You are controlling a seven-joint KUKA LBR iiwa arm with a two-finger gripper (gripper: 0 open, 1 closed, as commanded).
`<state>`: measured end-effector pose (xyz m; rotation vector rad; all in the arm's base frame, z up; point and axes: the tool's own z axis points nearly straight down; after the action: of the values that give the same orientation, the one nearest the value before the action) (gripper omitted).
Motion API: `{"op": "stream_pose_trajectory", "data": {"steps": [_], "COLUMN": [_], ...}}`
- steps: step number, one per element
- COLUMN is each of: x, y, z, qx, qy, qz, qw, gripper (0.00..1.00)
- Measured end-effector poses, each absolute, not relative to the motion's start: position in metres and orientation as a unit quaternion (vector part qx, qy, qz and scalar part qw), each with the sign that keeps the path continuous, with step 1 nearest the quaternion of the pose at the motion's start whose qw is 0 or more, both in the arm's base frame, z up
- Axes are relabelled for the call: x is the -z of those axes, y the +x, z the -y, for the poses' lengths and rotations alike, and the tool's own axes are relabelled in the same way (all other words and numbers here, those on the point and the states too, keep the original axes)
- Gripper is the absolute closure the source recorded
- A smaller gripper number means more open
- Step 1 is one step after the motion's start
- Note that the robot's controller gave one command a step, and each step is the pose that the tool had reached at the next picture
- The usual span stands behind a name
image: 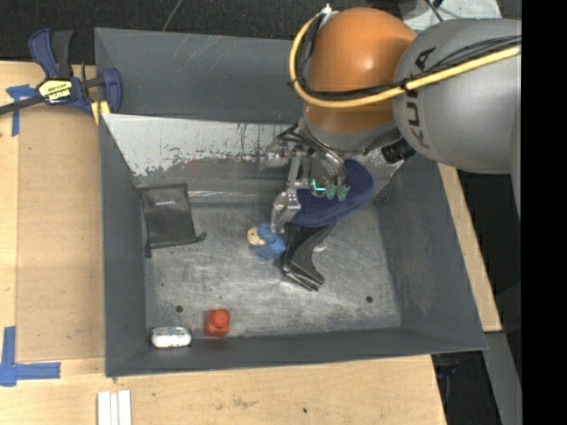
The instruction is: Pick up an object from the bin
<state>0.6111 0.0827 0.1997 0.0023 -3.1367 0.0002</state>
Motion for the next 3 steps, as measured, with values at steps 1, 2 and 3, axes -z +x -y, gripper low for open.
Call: {"op": "stream_pose_trajectory", "data": {"steps": [1, 2, 3], "x": [-0.128, -0.079, -0.079], "y": [0.575, 0.575, 0.578], "z": [-0.043, -0.028, -0.023], "qx": [-0.001, 0.008, 0.006], "qy": [-0.015, -0.304, -0.304], "qz": [1.0, 0.953, 0.953], "qw": [0.003, -0.004, -0.016], "gripper": [0.0, 0.0, 1.0]}}
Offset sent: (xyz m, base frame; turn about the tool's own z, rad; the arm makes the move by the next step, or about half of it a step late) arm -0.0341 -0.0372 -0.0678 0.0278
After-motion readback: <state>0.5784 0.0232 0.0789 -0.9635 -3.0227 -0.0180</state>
